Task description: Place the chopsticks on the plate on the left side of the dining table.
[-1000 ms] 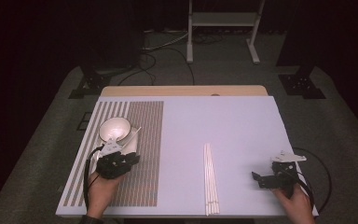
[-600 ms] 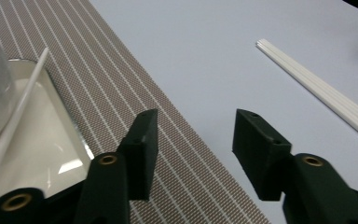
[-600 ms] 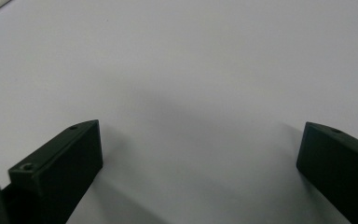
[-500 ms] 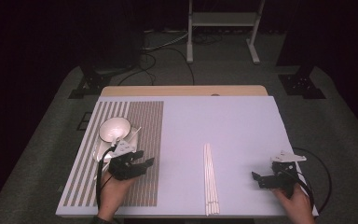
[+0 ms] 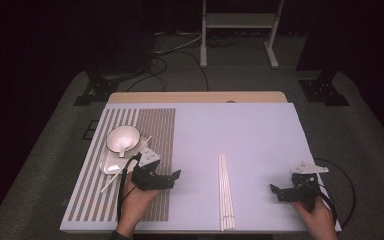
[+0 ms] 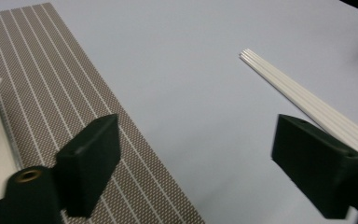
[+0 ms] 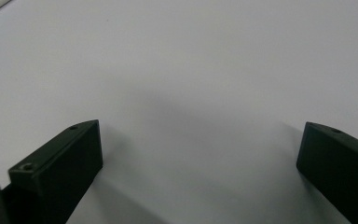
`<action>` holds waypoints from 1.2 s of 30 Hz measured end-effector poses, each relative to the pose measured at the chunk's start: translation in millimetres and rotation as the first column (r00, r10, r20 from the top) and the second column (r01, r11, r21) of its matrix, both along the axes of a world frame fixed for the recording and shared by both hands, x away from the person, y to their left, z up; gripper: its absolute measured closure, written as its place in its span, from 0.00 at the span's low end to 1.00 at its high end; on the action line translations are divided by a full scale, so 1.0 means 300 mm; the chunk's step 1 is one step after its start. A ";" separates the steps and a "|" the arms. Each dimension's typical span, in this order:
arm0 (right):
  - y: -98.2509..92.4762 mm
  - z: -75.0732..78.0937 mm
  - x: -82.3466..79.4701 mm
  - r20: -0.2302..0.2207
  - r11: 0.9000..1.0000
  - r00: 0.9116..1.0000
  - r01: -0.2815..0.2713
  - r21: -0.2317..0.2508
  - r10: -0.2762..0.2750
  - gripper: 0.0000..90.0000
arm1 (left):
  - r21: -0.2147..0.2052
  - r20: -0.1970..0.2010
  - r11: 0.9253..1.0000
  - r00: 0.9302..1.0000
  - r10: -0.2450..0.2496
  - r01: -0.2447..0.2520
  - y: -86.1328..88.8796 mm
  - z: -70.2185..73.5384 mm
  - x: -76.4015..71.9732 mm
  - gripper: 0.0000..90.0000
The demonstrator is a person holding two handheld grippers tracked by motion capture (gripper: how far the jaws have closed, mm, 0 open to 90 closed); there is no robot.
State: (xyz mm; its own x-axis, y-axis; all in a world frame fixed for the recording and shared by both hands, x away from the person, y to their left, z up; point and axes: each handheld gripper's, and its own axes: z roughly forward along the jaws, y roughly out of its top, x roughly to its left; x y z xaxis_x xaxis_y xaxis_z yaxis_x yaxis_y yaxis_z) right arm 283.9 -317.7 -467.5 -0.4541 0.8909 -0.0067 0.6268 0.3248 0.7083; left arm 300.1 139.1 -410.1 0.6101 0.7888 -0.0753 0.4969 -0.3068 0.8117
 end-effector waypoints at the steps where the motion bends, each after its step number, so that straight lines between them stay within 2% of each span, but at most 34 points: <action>1: 0.000 0.000 0.000 0.000 1.000 1.000 0.000 0.000 0.000 0.00 | 0.003 0.002 1.000 1.000 0.002 -0.002 -0.006 -0.001 0.004 0.09; 2: 0.000 0.000 0.000 -0.001 1.000 1.000 0.001 0.001 -0.001 0.00 | 0.005 0.003 1.000 1.000 0.002 -0.002 -0.016 -0.002 0.010 0.03; 4: 0.000 0.000 0.000 -0.001 1.000 1.000 0.001 0.001 -0.001 0.00 | 0.009 -0.003 1.000 1.000 -0.003 0.003 -0.029 -0.003 0.020 0.02; 6: 0.000 0.000 0.000 -0.001 1.000 1.000 0.001 0.001 -0.001 0.00 | 0.006 0.009 1.000 1.000 -0.009 0.009 -0.048 -0.004 0.032 0.01; 9: 0.000 0.000 0.000 -0.002 1.000 1.000 0.001 0.001 -0.001 0.00 | 0.013 0.021 1.000 1.000 -0.013 0.013 -0.072 -0.006 0.042 0.00; 13: 0.000 0.000 0.000 -0.001 1.000 1.000 0.001 0.001 -0.001 0.00 | 0.014 0.021 1.000 1.000 -0.014 0.013 -0.103 -0.014 0.061 0.00; 15: 0.000 0.000 0.000 -0.002 1.000 1.000 0.001 0.001 -0.001 0.00 | 0.002 0.024 1.000 1.000 -0.013 0.013 -0.118 -0.021 0.072 0.00; 22: 0.000 0.000 0.000 -0.002 1.000 1.000 0.001 0.001 -0.001 0.00 | 0.015 0.021 1.000 0.999 -0.027 0.026 -0.178 -0.040 0.111 0.00; 25: 0.000 0.000 0.000 -0.001 1.000 1.000 0.000 0.000 0.000 0.00 | 0.023 0.014 0.999 0.999 -0.041 0.041 -0.214 -0.048 0.124 0.00; 29: 0.000 0.000 0.000 -0.002 1.000 1.000 0.001 0.001 -0.001 0.00 | 0.036 -0.016 0.997 0.998 -0.065 0.065 -0.271 -0.069 0.146 0.00; 36: 0.000 0.000 0.000 -0.002 1.000 1.000 0.001 0.000 -0.001 0.00 | 0.040 -0.044 0.996 0.996 -0.073 0.075 -0.333 -0.106 0.162 0.00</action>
